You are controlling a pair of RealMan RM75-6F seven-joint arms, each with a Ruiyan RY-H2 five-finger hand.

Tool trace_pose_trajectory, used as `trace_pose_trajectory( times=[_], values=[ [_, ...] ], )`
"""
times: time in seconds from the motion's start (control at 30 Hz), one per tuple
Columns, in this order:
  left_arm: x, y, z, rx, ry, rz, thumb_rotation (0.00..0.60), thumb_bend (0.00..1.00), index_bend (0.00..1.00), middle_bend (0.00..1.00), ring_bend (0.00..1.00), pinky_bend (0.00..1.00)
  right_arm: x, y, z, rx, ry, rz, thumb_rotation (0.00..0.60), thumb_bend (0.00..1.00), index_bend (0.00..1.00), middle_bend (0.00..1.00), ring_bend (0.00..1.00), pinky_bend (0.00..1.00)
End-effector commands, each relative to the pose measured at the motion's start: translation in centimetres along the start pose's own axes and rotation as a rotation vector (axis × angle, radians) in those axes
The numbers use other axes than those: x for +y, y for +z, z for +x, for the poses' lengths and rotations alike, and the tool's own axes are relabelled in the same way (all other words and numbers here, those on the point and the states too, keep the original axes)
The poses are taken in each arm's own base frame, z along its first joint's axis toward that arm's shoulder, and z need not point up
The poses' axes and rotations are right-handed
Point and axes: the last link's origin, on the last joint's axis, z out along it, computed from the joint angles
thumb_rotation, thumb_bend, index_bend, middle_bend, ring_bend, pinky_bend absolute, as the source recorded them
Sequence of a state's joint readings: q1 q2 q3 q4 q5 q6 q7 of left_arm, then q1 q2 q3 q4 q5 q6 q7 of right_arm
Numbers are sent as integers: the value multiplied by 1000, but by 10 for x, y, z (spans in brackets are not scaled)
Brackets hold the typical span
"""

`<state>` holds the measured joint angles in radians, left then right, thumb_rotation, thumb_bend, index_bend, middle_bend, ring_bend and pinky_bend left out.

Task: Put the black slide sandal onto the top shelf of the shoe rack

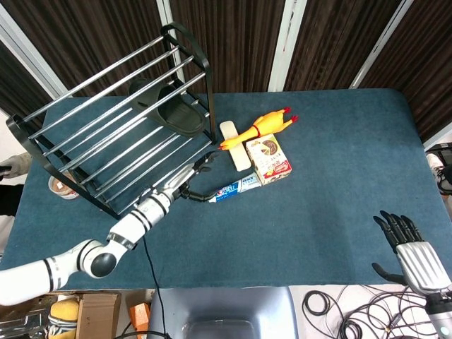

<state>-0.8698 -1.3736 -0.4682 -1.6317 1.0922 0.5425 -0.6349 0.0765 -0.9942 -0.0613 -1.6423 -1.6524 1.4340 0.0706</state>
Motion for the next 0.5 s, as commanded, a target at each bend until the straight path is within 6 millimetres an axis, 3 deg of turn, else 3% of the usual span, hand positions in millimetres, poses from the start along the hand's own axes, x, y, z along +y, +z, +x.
trace_pose_trajectory(
  times=[0.03,0.1,0.17,0.2,0.33,0.43,0.5],
  values=[
    [-20,-80,5,74,152,-12,466,324,0,16,9,138,0,0,0,0,-1,-2,600,161,0,12,0,0],
    [-35,-118,14,122,270,28,401,314,0,38,35,147,-1,-1,-1,-1,-1,-5,600,161,0,12,0,0],
    [-49,-150,22,134,400,89,377,324,0,40,54,150,-1,-1,-1,0,-2,-7,600,160,0,12,0,0],
    [-65,-180,31,127,550,176,381,338,0,30,51,150,0,-1,-1,2,-6,-9,600,161,0,13,0,0],
    [-92,-264,51,312,914,417,481,396,0,12,36,148,-1,0,-3,-5,-13,-14,600,161,0,13,0,0],
    [-107,-300,43,539,1079,541,598,408,0,9,6,125,-2,2,-5,-12,-22,-18,600,161,0,13,0,0],
    [-117,-313,31,589,1043,531,600,409,0,7,0,117,-3,3,-7,-19,-25,-17,600,161,0,13,0,0]
  ],
)
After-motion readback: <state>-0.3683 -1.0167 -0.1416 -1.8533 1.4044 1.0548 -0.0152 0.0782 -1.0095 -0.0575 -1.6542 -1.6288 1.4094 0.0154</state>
